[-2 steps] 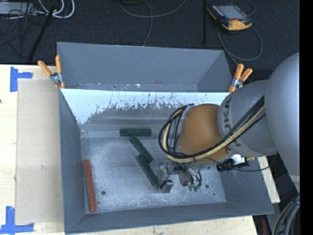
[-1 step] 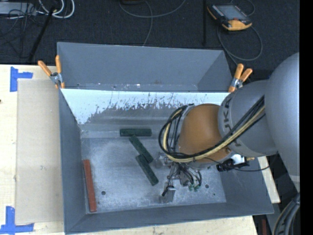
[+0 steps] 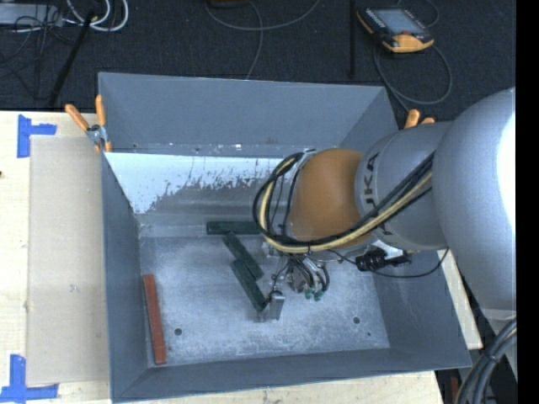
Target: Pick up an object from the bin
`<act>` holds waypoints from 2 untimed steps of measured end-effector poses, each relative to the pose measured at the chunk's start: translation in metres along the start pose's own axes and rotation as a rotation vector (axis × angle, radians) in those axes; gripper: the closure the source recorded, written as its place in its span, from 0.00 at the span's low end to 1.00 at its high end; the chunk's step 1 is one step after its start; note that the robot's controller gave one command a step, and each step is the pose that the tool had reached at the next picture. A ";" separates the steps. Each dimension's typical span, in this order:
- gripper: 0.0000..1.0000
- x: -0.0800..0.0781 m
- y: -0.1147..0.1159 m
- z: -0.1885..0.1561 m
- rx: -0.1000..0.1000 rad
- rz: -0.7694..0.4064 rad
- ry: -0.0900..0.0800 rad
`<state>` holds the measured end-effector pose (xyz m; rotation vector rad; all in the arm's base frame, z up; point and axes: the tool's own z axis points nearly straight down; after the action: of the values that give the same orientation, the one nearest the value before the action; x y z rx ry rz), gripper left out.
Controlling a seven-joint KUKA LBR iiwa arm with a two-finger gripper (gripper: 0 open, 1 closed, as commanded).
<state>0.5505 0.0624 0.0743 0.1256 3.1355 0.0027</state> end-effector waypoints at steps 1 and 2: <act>0.00 0.042 0.040 0.005 0.001 -0.269 0.008; 1.00 0.041 0.039 0.005 0.001 -0.267 0.006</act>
Offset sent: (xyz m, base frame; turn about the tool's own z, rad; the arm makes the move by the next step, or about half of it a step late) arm -0.0373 0.0421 -0.0043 -0.2694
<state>0.5127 0.1048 0.0692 -0.2942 3.1305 0.0002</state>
